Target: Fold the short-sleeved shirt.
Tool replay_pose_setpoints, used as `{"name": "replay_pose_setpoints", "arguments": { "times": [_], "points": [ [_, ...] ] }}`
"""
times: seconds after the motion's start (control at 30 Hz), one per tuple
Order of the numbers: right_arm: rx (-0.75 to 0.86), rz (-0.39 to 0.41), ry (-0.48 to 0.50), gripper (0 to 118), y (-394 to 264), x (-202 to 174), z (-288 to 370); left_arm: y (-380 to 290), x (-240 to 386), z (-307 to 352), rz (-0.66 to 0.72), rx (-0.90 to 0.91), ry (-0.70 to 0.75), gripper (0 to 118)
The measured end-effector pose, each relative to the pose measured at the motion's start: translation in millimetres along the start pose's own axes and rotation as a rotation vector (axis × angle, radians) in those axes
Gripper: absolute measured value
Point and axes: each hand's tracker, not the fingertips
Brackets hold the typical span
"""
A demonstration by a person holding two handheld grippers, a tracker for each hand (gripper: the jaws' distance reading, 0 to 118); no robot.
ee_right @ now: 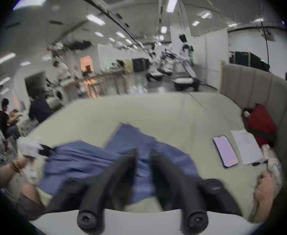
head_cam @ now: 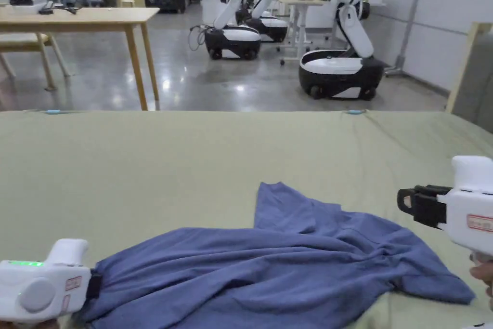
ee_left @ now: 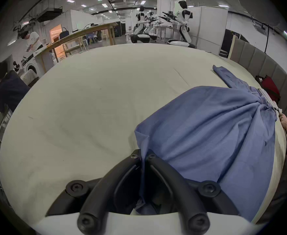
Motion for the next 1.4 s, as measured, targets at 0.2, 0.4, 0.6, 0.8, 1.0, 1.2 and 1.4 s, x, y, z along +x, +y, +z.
{"name": "replay_pose_setpoints", "arguments": {
  "times": [0.2, 0.4, 0.6, 0.8, 1.0, 1.2, 1.4],
  "points": [
    [-0.278, -0.126, -0.101, 115, -50.0, 85.4, -53.8, -0.8, 5.7, -1.5, -0.002, -0.022, 0.0, 0],
    [-0.457, -0.117, -0.137, 112, -84.8, 113.3, -102.6, 4.9, 0.5, -4.7, 0.01, -0.046, -0.016, 0],
    [-0.478, 0.076, -0.12, 23, -86.6, 71.3, -103.5, 2.4, 17.0, 9.0, 0.006, -0.058, -0.014, 0],
    [-0.436, 0.064, -0.112, 8, -80.3, 57.1, -105.1, 5.7, 20.8, 19.9, -0.005, -0.026, -0.003, 0],
    [-0.037, -0.013, 0.004, 8, 5.2, 32.4, -44.9, 78.3, 13.8, 87.6, 0.072, 0.189, -0.109, 0],
    [0.32, 0.014, 0.136, 8, 129.9, -30.8, 6.4, 205.1, 18.0, 185.7, 0.175, 0.554, -0.29, 0],
    [0.427, 0.025, 0.076, 8, 260.6, -67.3, 5.1, 331.8, 13.7, 225.3, 0.113, 0.693, -0.187, 0]
  ]
}}
